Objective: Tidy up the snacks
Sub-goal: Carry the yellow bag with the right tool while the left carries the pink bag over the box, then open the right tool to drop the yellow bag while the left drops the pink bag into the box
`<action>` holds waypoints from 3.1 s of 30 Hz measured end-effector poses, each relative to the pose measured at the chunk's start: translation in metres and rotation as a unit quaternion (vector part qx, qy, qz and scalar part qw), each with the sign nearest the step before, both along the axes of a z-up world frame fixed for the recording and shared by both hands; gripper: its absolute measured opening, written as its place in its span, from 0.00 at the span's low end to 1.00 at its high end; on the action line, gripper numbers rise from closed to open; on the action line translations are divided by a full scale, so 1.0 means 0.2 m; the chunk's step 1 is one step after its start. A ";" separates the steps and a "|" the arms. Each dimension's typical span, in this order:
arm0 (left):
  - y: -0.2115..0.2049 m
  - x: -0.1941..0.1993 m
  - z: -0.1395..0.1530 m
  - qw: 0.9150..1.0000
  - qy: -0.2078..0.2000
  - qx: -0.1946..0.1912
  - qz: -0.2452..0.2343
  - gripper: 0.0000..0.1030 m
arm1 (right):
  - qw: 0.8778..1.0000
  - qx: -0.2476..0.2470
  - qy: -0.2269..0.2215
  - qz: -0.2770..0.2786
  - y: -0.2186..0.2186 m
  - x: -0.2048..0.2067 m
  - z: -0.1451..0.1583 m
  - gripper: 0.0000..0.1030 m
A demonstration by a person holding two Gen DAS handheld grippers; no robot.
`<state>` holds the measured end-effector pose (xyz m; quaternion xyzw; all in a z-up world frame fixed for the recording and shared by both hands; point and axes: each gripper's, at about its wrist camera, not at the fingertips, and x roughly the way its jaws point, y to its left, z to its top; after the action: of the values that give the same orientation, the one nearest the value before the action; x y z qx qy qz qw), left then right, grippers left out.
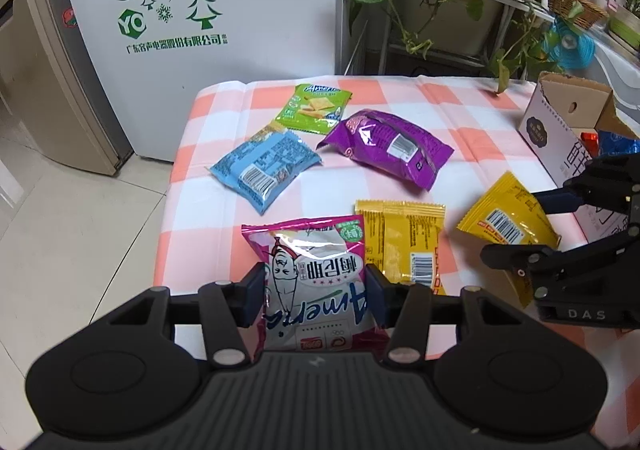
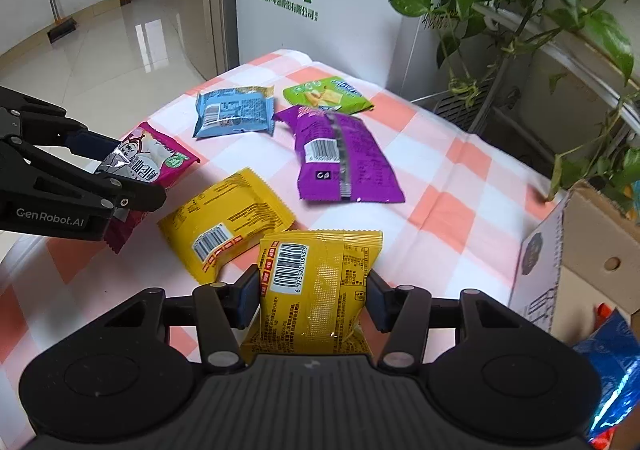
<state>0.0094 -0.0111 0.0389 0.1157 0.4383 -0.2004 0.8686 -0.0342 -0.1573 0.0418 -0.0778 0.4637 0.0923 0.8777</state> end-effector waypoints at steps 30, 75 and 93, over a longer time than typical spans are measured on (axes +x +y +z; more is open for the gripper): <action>-0.27 -0.07 0.11 0.996 -0.062 -0.016 -0.056 0.49 | 0.997 -0.027 -0.073 -0.016 -0.18 -0.09 0.30 0.58; -1.05 -0.45 0.14 0.962 0.043 -0.187 -0.194 0.71 | 0.979 -0.016 -0.095 -0.180 -0.83 -0.14 0.50 0.62; -0.75 -0.34 0.18 0.975 0.033 -0.144 -0.163 0.80 | 0.976 0.030 -0.103 -0.191 -0.82 -0.13 0.52 0.69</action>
<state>-0.0580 -0.1602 0.0748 0.0523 0.4081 -0.4041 0.8170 -0.0608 -0.3220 0.1452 0.0294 0.3741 -0.0719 0.9241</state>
